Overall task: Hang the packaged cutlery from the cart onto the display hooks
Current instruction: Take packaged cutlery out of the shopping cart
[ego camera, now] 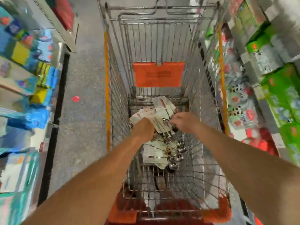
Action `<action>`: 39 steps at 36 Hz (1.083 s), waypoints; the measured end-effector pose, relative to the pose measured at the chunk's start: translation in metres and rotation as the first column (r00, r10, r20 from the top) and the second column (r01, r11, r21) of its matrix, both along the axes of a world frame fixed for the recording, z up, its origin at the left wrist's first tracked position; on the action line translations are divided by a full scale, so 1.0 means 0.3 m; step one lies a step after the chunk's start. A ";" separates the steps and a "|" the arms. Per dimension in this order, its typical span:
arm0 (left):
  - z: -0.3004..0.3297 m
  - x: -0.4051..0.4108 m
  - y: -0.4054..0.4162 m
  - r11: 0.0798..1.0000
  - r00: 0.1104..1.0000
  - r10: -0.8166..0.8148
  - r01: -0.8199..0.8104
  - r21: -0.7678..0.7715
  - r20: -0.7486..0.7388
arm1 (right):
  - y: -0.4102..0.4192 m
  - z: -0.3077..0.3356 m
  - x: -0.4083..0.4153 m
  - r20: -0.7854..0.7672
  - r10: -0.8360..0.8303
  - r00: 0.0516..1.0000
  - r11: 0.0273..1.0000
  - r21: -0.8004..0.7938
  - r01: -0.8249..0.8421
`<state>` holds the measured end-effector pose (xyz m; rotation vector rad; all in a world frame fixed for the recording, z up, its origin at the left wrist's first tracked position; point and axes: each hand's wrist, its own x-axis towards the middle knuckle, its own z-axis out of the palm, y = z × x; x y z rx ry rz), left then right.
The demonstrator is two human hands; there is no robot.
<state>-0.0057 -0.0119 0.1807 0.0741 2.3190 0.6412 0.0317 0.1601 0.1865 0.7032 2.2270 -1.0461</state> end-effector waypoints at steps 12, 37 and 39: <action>-0.437 -0.163 0.132 0.980 0.981 0.172 -0.180 0.080 0.090 | 0.049 -0.457 -0.206 0.061 -0.093 0.994 0.989 0.122 0.085; -0.784 -0.239 0.250 0.892 0.904 0.416 -0.384 0.237 -0.101 | 0.133 -0.808 -0.385 -0.039 0.019 0.999 0.865 0.502 0.003; -0.778 -0.243 0.263 0.906 0.917 0.386 -0.356 0.228 -0.103 | 0.146 -0.798 -0.386 -0.008 0.084 0.996 0.847 0.528 -0.068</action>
